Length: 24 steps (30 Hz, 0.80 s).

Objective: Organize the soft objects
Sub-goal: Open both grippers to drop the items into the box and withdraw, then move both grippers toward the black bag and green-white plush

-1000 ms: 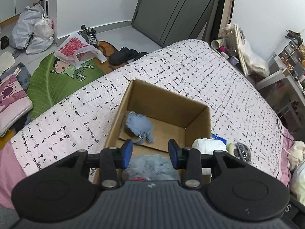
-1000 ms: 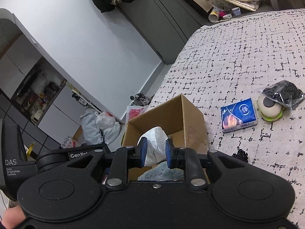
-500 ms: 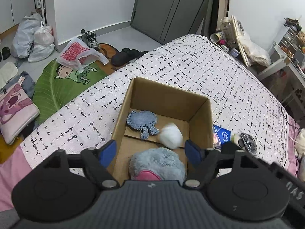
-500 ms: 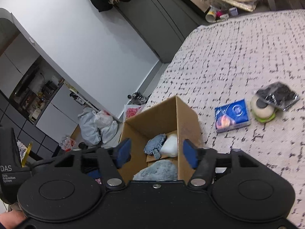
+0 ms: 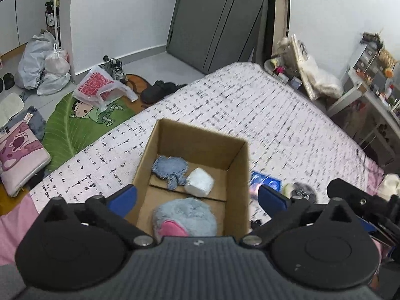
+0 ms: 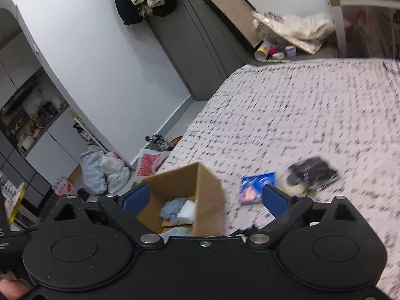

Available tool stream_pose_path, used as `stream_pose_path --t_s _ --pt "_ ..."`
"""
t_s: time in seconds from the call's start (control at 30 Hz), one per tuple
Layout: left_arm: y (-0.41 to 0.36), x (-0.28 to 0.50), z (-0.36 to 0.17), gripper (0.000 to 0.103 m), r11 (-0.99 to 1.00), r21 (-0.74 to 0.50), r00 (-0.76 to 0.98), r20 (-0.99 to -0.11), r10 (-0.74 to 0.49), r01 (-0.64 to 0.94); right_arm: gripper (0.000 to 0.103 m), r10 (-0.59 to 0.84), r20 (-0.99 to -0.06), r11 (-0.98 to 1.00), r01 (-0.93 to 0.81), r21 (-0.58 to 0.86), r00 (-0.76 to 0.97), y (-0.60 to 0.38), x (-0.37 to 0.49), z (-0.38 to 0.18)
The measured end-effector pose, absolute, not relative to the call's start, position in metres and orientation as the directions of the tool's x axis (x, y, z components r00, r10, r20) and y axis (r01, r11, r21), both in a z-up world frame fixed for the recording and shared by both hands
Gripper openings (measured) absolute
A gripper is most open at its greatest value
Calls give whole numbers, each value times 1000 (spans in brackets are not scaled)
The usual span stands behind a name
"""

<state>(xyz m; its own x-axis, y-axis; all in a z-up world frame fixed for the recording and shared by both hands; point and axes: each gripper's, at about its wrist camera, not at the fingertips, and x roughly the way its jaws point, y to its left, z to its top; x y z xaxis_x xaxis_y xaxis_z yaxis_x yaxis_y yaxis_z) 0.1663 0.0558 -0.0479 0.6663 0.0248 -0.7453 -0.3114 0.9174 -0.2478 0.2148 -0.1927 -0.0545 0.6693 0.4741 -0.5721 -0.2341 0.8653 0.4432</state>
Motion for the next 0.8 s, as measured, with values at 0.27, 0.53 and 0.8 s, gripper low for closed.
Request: stream_pose_path --t_s 0.27,0.53,0.8 --pt "38 161 -32 103 923 -252 695 -718 24 -292 96 417 -586 903 -247 351 694 -225 221 -41" --pt "9 167 -23 102 936 -226 705 -709 31 -268 96 406 -588 907 -228 355 700 -263 232 -40" --pt "-19 179 -20 102 946 -207 688 -725 23 -249 96 378 -611 920 -211 329 696 -292 247 -43"
